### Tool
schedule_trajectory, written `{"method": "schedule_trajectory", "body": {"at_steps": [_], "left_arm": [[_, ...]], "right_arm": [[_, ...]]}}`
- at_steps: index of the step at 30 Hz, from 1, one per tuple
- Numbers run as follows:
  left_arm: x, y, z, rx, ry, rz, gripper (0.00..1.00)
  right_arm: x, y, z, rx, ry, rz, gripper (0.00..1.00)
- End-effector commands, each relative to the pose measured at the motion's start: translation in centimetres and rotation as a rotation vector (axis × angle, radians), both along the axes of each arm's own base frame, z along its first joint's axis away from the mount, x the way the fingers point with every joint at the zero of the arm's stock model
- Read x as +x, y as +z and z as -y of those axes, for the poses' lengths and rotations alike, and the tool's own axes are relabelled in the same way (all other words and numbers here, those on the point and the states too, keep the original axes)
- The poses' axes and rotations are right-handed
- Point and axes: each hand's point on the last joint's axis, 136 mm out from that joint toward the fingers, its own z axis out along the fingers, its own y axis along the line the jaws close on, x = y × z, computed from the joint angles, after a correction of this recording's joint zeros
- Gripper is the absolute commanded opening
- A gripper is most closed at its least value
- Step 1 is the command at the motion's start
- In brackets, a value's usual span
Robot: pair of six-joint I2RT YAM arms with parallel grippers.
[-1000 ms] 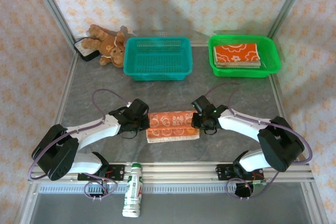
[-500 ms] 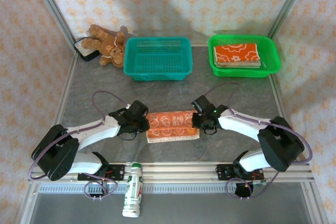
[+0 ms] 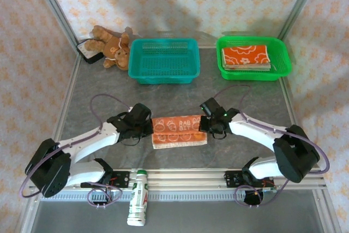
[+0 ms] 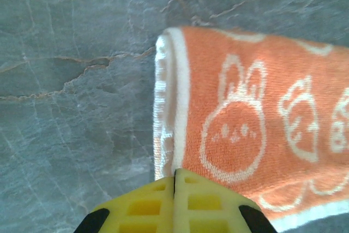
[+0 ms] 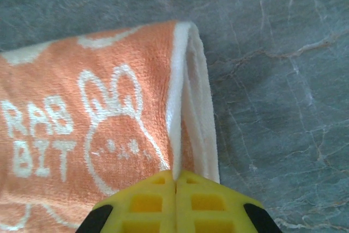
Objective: Fold and stack the towels
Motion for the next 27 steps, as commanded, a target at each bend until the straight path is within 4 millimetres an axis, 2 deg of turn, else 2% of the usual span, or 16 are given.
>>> {"method": "schedule_trajectory", "body": {"at_steps": [1, 6, 14, 22, 27], "left_arm": [[-0.9, 1.2, -0.6, 0.000, 0.034, -0.025, 0.00], [-2.1, 2.1, -0.5, -0.041, 0.061, -0.028, 0.00], [-3.5, 3.2, 0.1, -0.114, 0.078, -0.020, 0.00], [-5.5, -0.9, 0.7, -0.084, 0.062, -0.079, 0.00], [-6.0, -3.2, 0.5, -0.051, 0.060, -0.109, 0.00]], "right_arm": [[0.2, 1.9, 0.8, -0.019, -0.007, 0.029, 0.00], [-0.5, 3.2, 1.3, -0.018, -0.003, 0.030, 0.00], [-2.0, 4.2, 1.7, 0.016, 0.003, 0.020, 0.00], [-3.5, 1.7, 1.9, 0.037, -0.006, -0.031, 0.00], [-4.5, -0.3, 1.8, 0.042, -0.015, -0.068, 0.00]]}}
